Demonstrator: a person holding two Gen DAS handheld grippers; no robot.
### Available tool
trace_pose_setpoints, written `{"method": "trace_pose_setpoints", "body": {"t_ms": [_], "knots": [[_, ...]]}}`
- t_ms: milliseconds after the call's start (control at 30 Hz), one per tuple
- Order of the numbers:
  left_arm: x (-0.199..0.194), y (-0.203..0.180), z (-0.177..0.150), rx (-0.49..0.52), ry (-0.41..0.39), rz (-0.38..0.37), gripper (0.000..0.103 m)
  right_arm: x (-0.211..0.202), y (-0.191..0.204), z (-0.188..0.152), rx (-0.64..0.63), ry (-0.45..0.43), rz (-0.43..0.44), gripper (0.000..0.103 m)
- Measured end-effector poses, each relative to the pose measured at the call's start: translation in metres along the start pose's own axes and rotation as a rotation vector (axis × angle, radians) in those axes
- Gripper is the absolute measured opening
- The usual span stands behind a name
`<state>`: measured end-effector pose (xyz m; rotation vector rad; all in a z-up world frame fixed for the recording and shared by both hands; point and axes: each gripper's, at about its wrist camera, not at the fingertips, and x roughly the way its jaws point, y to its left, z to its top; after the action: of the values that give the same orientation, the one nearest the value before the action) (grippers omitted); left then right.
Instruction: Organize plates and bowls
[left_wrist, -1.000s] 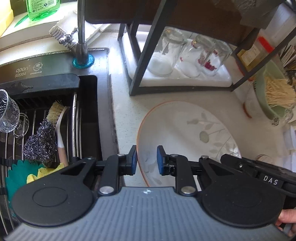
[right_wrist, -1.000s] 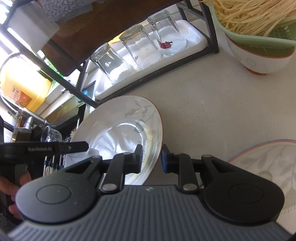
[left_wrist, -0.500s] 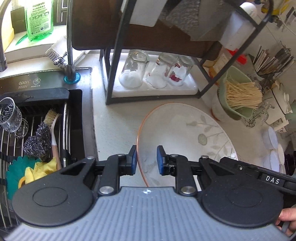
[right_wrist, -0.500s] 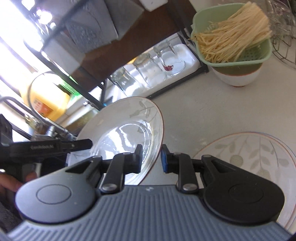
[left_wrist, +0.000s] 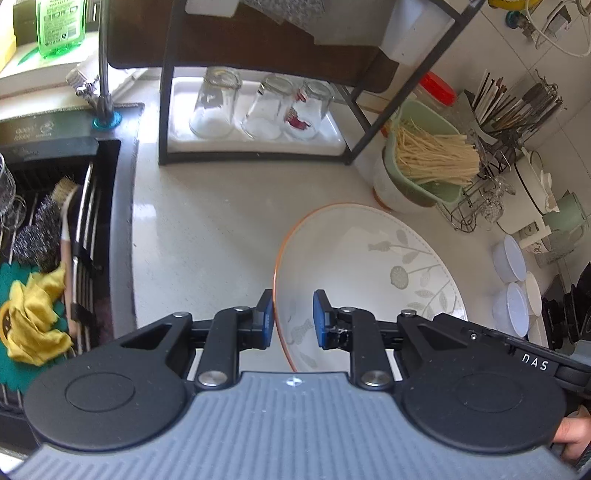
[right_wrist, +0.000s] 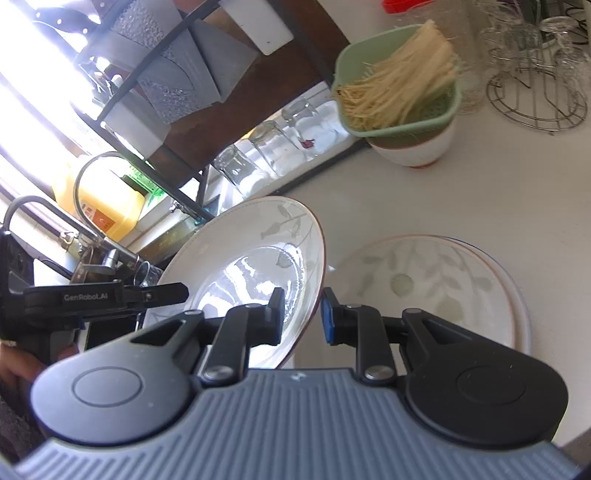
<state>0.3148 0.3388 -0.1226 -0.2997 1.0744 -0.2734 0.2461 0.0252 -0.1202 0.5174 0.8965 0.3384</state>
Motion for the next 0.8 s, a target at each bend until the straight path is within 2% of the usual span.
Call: {"method": "trace_pose_setpoints", "body": {"t_ms": [333,800], "knots": [[0.019,-0.03,-0.025,-0.001,0.055,0.017,0.025,-0.015,-0.041,-0.02,0.047,0.05,0.005,0.024],[0.035,-0.07,-0.042,0.046,0.119,0.114,0.025,-0.017,-0.084,-0.033,0.043,0.076,0.035,0.024]]}}
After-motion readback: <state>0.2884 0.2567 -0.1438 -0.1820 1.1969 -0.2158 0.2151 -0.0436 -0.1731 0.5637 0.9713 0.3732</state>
